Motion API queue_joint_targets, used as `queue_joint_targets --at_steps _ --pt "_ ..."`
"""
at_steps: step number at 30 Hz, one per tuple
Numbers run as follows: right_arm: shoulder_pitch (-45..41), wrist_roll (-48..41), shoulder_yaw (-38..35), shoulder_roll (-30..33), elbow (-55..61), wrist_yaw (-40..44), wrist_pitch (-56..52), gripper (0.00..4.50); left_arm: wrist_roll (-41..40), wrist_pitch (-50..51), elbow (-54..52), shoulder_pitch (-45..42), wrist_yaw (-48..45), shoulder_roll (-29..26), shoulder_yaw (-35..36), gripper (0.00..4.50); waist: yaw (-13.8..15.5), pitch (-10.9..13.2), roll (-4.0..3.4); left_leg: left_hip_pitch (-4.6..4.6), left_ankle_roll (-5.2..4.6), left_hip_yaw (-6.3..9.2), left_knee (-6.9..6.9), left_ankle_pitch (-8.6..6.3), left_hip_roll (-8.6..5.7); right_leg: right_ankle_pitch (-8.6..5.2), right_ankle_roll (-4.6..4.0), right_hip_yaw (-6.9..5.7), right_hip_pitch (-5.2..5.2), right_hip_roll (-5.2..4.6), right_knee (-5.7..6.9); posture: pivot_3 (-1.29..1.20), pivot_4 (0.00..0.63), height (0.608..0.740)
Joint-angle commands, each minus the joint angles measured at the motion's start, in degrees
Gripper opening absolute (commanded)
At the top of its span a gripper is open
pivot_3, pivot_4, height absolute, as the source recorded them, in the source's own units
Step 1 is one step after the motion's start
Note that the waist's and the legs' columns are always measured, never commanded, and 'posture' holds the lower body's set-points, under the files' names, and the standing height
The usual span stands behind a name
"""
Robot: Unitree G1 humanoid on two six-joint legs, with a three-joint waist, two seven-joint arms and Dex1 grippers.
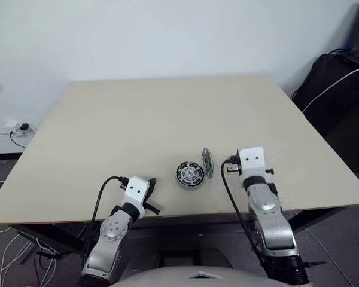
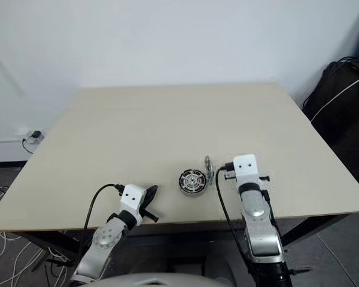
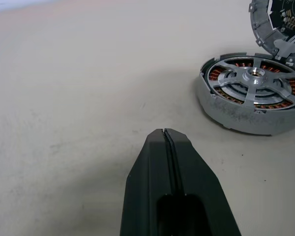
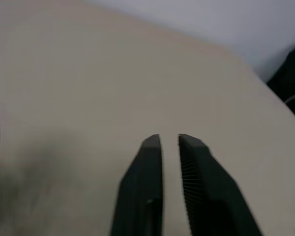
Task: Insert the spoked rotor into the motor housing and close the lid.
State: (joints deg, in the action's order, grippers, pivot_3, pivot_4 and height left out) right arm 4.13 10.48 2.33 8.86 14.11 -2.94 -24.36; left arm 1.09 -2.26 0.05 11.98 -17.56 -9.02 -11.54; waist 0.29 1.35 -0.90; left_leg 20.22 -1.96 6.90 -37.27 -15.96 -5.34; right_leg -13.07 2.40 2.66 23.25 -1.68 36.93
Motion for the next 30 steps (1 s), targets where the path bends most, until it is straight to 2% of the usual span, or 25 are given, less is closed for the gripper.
queue_joint_targets --at_steps 1,14,30 --pt "0.0 0.7 0.2 -0.8 0.4 -0.5 -0.4 0.02 -1.4 -1.5 0.0 -0.8 -1.2 -0.1 0.5 0.0 0.0 0.0 0.05 -0.04 -0.01 0.0 0.0 0.0 0.0 0.0 0.0 -0.01 0.01 0.0 -0.01 0.0 0.0 0.74" --pt "-0.1 -4.4 4.7 -3.2 2.8 7.4 2.2 0.02 -2.5 -2.1 1.1 -0.6 -2.8 -0.2 0.7 0.0 0.0 0.1 0.13 -0.2 -0.04 -0.01 -0.01 -0.01 0.01 0.01 0.03 -0.02 -0.03 0.0 -0.04 0.0 0.0 0.74" --pt "-4.1 -4.4 9.6 -5.9 -3.8 9.2 5.4 0.02 -2.7 -2.7 0.7 0.3 -2.5 -0.5 2.0 0.0 0.0 0.1 0.15 -0.3 -0.04 -0.01 0.0 -0.01 0.01 0.01 0.02 -0.03 -0.12 0.02 -0.03 0.0 0.0 0.74"
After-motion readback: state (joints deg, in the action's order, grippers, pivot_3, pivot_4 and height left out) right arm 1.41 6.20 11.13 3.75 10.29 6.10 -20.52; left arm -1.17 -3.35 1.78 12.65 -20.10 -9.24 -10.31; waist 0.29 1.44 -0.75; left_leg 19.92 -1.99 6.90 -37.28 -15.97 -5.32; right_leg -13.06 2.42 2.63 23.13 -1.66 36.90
